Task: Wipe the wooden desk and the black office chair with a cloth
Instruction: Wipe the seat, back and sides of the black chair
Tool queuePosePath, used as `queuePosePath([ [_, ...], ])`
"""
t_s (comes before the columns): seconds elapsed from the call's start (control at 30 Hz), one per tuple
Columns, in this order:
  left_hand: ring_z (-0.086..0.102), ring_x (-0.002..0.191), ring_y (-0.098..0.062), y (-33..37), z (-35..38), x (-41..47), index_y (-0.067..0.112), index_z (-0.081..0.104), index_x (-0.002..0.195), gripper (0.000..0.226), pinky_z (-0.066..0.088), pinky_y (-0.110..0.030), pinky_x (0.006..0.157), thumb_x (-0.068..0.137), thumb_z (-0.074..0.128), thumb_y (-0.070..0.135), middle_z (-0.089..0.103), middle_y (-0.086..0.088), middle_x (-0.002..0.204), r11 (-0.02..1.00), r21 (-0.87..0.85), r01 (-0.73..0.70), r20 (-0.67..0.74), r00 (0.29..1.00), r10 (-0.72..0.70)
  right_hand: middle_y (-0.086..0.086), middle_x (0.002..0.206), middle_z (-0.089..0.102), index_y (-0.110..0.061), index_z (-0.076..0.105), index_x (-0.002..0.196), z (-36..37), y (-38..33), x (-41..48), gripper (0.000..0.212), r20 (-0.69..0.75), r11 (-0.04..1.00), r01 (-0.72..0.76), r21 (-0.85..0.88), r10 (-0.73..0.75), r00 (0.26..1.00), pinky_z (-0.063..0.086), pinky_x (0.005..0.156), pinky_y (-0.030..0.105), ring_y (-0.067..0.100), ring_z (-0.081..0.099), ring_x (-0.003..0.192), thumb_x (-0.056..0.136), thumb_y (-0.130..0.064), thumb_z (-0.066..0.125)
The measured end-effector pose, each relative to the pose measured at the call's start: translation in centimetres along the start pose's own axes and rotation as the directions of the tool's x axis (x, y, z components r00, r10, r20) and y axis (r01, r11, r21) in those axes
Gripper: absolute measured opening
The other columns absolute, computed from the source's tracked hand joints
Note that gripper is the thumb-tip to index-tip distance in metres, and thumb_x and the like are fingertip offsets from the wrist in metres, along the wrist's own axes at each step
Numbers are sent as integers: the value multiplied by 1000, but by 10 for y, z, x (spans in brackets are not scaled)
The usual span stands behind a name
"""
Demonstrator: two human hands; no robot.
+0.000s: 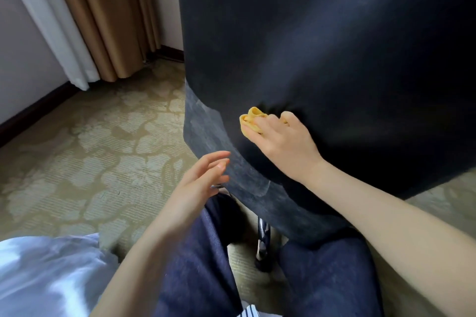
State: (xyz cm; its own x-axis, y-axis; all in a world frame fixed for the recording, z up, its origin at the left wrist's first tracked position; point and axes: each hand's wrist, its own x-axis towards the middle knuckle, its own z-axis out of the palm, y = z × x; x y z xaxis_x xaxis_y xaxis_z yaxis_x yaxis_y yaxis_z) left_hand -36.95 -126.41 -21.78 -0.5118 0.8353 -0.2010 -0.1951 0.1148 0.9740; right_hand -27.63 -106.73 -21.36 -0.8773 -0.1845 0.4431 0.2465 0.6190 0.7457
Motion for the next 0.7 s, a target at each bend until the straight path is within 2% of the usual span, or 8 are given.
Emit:
queuePosePath([
  [0.1,57,107,-12,3,-2,11,28,59,118,26,41,-30,95,97,46,22,57,6,126,998,65,7,-6,1000,-7,-6,112,68,-21,65,123,4,-12,-25,48,127,987,123,102,-135,983,43,75,25,10,62,91,76,-21,74],
  [0.2,51,113,-8,5,-1,30,29,55,124,30,40,-22,90,96,48,21,54,9,126,988,152,12,-11,1000,-11,-4,121,65,-21,62,126,4,-12,-51,51,207,968,187,169,-220,953,45,81,25,11,62,97,76,-23,75],
  [0.3,46,112,-8,6,0,55,26,48,132,38,38,-22,86,95,50,20,49,9,125,977,214,12,-26,1000,-6,-5,113,68,-19,63,124,-3,-4,-71,36,189,946,240,218,-282,941,43,82,26,11,63,92,90,-13,56],
  [0.4,40,123,-10,7,-6,83,23,41,140,44,31,-28,99,96,49,21,41,6,136,967,254,13,-70,998,5,-4,111,68,-17,65,122,-18,12,-91,42,217,935,237,266,-297,930,49,77,25,12,64,86,98,-4,33],
  [0.47,35,131,-14,5,-14,99,22,37,142,46,27,-31,103,97,47,21,35,2,146,966,256,17,-115,993,13,-1,115,67,-15,65,122,-29,23,-104,43,246,930,266,254,-328,912,52,77,26,14,65,87,97,-3,32],
  [0.5,33,134,-16,4,-19,106,22,35,142,47,27,-31,104,97,46,21,33,1,149,969,248,19,-139,990,16,1,112,68,-14,65,121,-35,28,-108,40,259,931,275,241,-335,906,53,77,28,16,65,87,95,-2,38],
  [0.6,28,137,-17,2,-30,121,22,29,145,51,25,-33,106,97,46,25,27,-1,153,976,218,7,-199,979,37,5,94,70,-10,71,109,-48,44,-105,35,221,956,205,209,-250,943,54,71,31,20,65,77,88,3,47],
  [0.7,24,140,-17,3,-39,132,23,21,148,56,23,-37,113,98,45,29,22,0,155,985,175,4,-253,967,41,4,94,70,-8,71,109,-50,52,-71,30,115,980,114,165,-134,984,51,67,32,19,64,72,89,3,52],
])
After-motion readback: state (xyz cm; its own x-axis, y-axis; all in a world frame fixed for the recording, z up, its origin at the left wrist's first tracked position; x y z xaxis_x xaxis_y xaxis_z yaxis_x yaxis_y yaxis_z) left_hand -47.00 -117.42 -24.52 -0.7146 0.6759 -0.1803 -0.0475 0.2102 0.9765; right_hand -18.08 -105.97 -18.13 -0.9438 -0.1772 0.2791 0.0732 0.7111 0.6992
